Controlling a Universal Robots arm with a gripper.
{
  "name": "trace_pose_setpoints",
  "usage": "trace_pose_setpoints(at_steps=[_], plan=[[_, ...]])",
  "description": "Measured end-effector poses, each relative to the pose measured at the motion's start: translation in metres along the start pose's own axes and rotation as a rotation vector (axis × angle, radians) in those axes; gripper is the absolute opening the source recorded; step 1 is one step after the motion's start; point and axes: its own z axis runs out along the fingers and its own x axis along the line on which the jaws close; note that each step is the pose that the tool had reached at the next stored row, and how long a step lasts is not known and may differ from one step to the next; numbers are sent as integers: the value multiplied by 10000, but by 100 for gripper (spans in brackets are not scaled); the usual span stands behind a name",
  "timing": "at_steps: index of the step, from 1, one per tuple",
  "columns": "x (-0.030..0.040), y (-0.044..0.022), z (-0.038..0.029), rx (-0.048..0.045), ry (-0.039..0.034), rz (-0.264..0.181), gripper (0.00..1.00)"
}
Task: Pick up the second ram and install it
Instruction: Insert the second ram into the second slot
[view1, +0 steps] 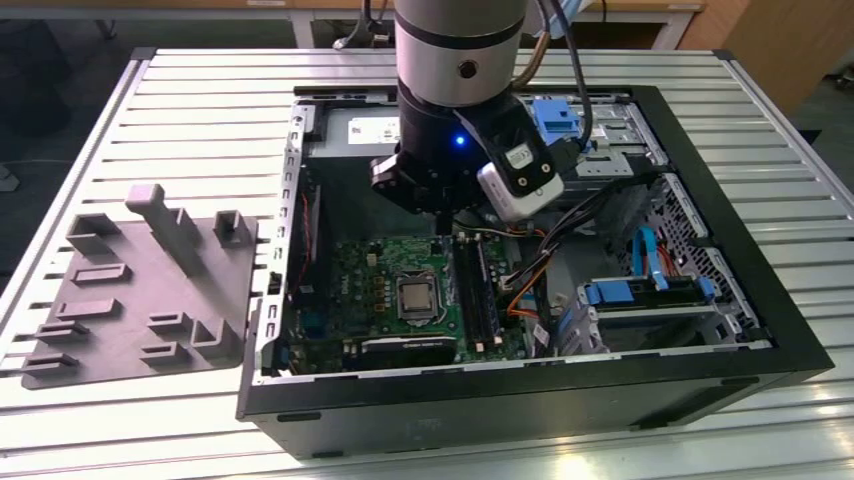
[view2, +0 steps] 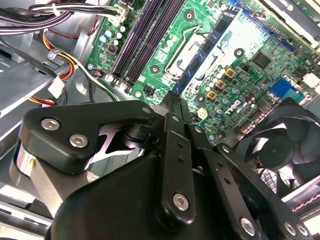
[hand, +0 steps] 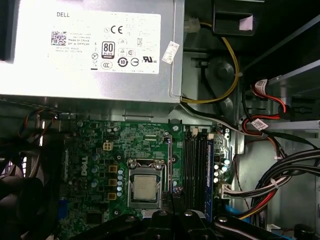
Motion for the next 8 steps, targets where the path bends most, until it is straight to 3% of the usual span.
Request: trace_pose_setpoints(at_steps=[8], plan=[[-14, -1, 13, 0, 0, 0, 12]])
